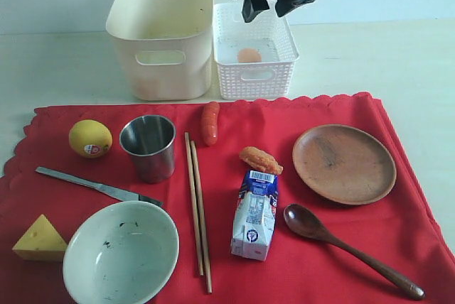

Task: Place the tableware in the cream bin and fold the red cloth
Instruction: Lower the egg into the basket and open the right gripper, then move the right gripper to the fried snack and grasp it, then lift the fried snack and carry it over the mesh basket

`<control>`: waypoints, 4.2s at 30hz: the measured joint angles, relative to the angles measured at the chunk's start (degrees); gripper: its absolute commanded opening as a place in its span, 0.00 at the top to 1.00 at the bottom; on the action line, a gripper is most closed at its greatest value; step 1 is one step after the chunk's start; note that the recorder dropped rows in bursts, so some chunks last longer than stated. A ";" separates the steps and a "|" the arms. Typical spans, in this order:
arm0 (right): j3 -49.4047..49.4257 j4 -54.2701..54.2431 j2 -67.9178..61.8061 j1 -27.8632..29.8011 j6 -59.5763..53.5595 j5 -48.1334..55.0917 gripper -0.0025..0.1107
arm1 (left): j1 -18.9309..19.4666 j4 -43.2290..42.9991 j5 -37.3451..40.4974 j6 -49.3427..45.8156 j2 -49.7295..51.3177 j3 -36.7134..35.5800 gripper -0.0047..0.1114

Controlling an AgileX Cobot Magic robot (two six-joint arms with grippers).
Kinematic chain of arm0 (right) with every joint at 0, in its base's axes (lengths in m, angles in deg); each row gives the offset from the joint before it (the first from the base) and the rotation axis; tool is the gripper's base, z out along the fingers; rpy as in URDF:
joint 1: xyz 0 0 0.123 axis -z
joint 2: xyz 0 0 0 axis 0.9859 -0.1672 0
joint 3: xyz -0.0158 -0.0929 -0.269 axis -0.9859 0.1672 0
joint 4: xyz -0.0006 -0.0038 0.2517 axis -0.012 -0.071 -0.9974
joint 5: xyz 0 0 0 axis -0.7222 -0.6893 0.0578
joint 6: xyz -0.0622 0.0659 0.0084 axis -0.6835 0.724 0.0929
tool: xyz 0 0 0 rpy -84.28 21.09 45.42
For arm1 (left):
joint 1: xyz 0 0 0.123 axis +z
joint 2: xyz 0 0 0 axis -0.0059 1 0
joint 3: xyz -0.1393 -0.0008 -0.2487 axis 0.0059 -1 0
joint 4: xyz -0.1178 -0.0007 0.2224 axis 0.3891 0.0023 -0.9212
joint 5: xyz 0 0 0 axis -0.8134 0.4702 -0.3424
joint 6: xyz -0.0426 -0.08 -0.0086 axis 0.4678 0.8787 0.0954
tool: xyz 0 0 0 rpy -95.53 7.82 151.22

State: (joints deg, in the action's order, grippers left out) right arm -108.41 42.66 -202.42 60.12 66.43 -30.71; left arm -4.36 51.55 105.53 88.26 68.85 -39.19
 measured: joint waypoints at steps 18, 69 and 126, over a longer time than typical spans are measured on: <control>7.37 0.09 15.90 -8.08 1.84 17.93 0.44 | 0.00 0.00 0.00 0.00 0.00 0.00 0.96; 32.34 -4.07 5.72 -9.02 -5.08 -1.36 0.45 | 0.00 0.00 0.00 0.00 0.00 0.00 0.96; 11.34 7.54 11.23 -10.90 3.28 -8.12 0.98 | 0.00 0.00 0.00 0.00 0.00 0.00 0.96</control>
State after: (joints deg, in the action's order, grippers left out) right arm -97.07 50.20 -191.19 49.22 69.71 -38.83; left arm -4.36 51.55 105.53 88.26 68.85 -39.19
